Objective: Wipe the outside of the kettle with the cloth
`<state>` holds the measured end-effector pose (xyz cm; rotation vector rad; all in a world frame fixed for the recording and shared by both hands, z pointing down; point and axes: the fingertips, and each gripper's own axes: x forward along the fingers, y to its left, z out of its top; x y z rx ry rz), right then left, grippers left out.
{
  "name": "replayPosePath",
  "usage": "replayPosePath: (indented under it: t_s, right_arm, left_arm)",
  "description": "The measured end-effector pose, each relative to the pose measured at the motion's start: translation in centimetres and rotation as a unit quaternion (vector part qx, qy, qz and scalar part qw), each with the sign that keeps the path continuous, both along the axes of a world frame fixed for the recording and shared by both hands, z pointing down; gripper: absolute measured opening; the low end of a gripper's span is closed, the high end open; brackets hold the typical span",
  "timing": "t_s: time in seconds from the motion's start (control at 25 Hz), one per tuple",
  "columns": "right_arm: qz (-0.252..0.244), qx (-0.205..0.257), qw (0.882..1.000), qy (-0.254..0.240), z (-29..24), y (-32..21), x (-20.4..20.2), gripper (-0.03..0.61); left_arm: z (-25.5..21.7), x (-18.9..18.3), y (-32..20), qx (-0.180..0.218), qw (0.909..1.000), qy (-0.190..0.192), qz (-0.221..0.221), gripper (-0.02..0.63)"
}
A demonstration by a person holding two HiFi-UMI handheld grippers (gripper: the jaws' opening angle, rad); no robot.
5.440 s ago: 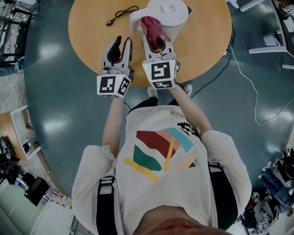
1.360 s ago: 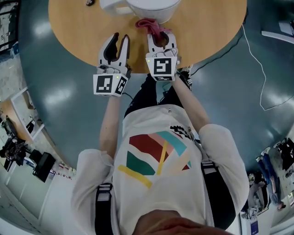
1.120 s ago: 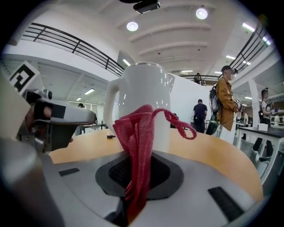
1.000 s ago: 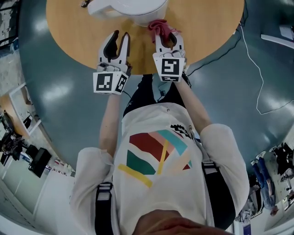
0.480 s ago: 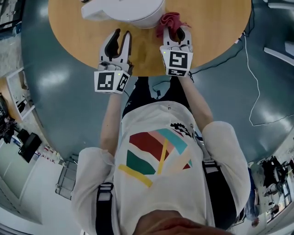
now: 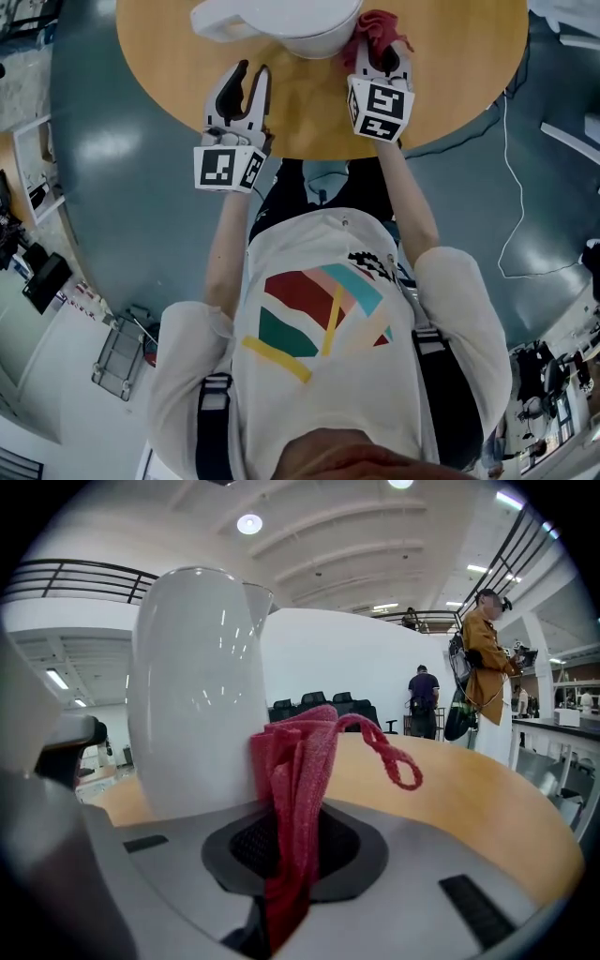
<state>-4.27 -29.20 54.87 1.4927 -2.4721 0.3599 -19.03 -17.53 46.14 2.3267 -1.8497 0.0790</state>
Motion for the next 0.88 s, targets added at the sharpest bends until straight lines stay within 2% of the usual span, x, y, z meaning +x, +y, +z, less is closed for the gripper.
replayPosePath:
  t_s: [0.28,0.4,0.6,0.88]
  right_arm:
    - [0.015,0.001,1.000,0.017,0.8,-1.0,0.9,0.038]
    - [0.052,0.003,0.999,0.013,-0.3,0.5,1.7,0.038]
    - [0.115,0.026,0.993,-0.031,-5.5,5.7,1.3,0.038]
    - [0.094,0.084,0.990,-0.066,-11.9,11.8,-6.0,0.038]
  left_arm:
    - [0.1,-0.8,0.4,0.009,0.9999,-0.006,-0.004,0.153]
    - [-1.0,-2.3,1.4,0.021,0.9997,-0.008,0.002,0.153]
    - [-3.2,-6.1,2.9,0.049,0.9987,0.007,0.015,0.153]
    - [-4.8,-10.2,3.4,0.066,0.9962,0.021,0.053,0.153]
